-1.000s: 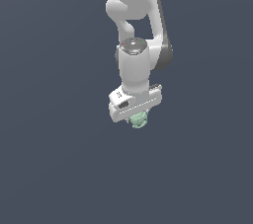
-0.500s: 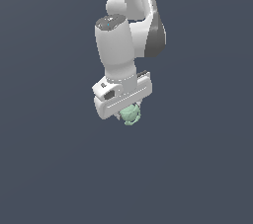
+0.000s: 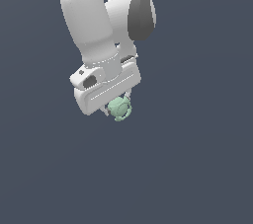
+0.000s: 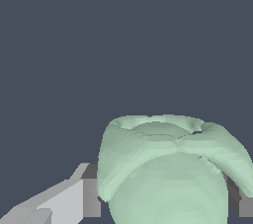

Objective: Pick up the object and move it to a goal position.

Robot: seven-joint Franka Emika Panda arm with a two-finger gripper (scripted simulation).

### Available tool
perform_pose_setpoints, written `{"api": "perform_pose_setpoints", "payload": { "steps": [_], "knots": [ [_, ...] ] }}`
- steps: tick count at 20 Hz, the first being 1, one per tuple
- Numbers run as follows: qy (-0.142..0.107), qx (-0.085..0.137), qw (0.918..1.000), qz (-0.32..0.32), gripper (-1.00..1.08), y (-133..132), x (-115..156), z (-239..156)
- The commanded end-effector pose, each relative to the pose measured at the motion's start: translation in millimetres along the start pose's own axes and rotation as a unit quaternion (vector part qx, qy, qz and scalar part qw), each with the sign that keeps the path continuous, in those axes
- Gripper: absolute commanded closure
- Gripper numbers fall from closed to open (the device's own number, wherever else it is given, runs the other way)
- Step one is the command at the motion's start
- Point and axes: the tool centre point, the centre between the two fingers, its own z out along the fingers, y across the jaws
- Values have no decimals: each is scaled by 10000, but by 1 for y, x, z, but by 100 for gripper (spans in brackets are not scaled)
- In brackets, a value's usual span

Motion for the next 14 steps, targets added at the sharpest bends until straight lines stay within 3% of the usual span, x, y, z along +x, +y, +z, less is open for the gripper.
{"api": "perform_pose_setpoints", "payload": {
  "steps": [1,14],
  "knots": [
    [113,35,9998,-180,108,10,2,-16],
    [732,247,9901,-1174,108,67,13,-105]
  ]
}}
